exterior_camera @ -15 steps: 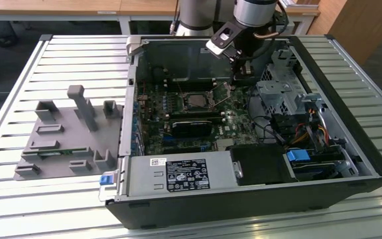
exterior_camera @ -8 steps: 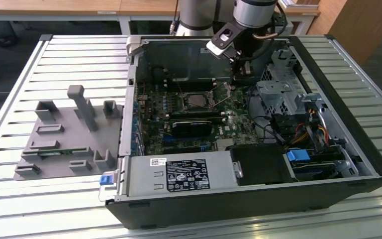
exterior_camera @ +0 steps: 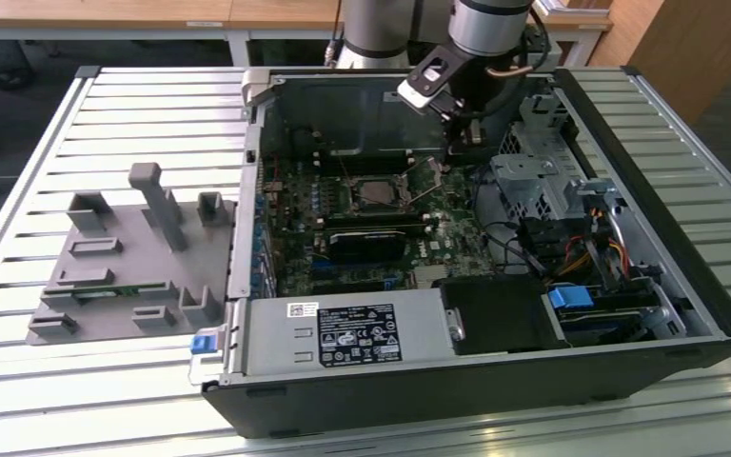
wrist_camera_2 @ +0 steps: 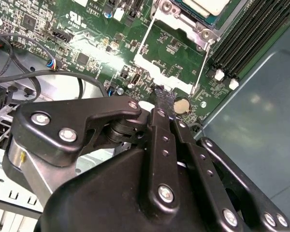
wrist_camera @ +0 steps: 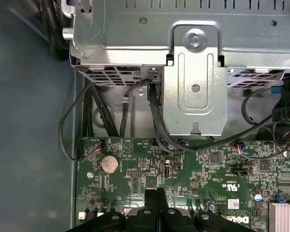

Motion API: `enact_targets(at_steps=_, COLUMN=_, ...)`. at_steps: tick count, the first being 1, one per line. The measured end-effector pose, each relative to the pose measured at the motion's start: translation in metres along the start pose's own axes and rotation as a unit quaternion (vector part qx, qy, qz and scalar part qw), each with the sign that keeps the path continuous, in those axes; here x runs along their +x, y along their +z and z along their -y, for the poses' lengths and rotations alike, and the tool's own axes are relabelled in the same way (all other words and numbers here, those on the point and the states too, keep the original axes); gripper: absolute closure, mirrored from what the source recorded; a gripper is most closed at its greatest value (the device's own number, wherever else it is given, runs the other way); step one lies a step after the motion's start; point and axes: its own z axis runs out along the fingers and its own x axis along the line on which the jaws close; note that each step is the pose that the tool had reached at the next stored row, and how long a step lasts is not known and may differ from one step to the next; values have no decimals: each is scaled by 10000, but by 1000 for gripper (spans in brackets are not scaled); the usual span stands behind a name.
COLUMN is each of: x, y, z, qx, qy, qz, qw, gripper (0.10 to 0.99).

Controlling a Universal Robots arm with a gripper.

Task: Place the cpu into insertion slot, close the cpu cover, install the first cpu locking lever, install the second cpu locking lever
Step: 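Close the cpu cover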

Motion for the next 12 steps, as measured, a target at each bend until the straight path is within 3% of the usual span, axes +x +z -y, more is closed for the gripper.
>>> enact_targets(at_steps=12, x=-1, y=65, z=-52, qx=2, qy=-36, qz=-3, qw=10000, gripper=980)
